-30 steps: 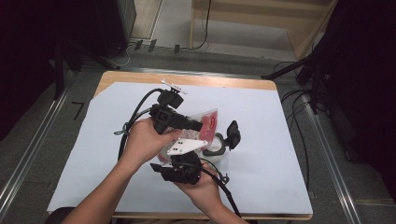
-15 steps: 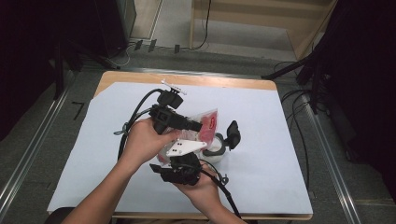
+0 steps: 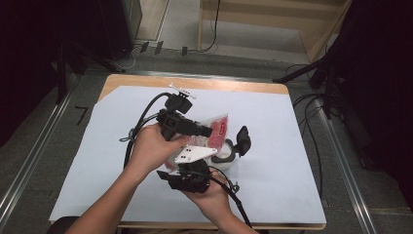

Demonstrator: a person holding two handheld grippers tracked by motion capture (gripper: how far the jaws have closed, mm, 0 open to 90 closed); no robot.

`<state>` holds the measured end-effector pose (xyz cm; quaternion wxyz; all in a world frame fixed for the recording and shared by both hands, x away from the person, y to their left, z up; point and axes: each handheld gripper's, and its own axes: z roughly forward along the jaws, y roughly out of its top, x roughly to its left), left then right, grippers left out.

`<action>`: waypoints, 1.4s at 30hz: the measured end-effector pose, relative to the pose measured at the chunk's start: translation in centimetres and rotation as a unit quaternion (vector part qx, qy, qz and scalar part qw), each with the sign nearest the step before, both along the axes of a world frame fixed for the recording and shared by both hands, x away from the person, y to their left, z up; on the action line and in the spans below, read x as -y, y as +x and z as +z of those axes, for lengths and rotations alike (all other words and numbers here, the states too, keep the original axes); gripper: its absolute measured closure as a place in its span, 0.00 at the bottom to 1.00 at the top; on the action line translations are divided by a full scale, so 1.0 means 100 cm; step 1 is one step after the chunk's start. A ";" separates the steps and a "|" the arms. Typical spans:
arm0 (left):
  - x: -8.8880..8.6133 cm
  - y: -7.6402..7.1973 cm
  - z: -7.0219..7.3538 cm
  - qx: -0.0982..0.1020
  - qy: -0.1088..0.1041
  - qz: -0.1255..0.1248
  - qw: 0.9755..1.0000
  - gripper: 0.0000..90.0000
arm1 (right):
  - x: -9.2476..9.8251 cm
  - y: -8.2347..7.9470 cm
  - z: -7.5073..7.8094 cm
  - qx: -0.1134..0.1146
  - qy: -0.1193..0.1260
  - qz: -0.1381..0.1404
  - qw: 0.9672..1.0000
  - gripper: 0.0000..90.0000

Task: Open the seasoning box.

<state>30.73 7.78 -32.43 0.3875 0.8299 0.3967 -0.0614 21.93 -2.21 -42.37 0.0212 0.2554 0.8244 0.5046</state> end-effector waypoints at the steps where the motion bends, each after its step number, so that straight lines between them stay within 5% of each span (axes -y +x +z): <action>1: 0.000 0.000 0.000 -0.001 -0.003 -0.001 1.000 0.76 | 0.000 0.000 0.000 -0.001 0.001 0.000 1.000 0.71; 23: -0.003 0.001 -0.002 -0.010 0.005 -0.002 1.000 0.76 | 0.000 0.000 -0.001 0.007 -0.009 0.007 1.000 0.71; 31: -0.006 0.000 -0.002 -0.029 0.019 -0.013 0.999 0.77 | -0.005 -0.007 -0.012 0.036 -0.023 0.017 0.999 0.70; 42: -0.010 0.003 -0.006 -0.054 0.028 -0.025 0.998 0.76 | -0.007 -0.011 -0.022 0.034 -0.022 0.027 0.999 0.68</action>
